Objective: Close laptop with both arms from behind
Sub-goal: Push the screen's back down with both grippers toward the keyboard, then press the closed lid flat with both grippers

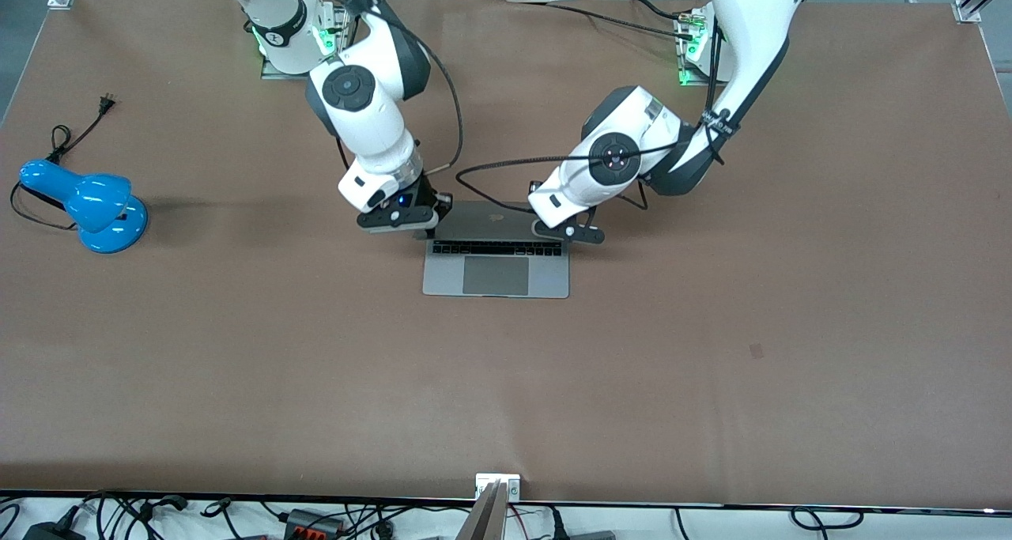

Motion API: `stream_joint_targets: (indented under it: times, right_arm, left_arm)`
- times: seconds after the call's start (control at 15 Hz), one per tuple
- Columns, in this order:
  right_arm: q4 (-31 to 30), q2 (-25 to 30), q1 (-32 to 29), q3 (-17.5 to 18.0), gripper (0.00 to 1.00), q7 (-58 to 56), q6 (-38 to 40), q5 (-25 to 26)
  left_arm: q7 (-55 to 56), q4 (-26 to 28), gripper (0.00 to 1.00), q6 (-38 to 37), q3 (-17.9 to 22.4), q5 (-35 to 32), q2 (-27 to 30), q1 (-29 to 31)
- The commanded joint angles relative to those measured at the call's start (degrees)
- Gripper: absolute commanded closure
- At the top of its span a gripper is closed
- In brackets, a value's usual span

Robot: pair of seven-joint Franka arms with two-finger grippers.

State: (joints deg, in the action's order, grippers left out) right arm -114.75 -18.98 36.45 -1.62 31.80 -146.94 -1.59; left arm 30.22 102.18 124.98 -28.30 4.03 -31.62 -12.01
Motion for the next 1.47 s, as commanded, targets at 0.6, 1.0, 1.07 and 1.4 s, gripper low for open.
stream_joint_targets:
  times: [0.6, 1.0, 1.07, 1.4]
  right_arm:
    - [8.3, -11.1, -1.9, -1.5, 1.00, -0.1, -7.9, 1.7]
    - [9.8, -13.3, -1.8, -2.0, 1.00, -0.1, -9.8, 1.8]
    - [9.8, -13.8, -1.8, -2.0, 1.00, -0.1, -10.4, 1.8]
    - [10.2, -15.9, -1.5, -2.0, 1.00, -0.1, -11.6, 1.9]
  left_arm:
    - [1.7, -7.9, 1.00, 1.1, 0.5, -7.0, -8.5, -0.6]
    - [1.7, -7.9, 1.00, 6.0, 0.8, -10.3, -11.9, -0.6]
    - [1.7, -7.9, 1.00, 6.0, 0.8, -10.5, -11.9, -0.6]
    - [1.7, -9.6, 1.00, 6.0, 1.5, -10.6, -13.5, -0.9]
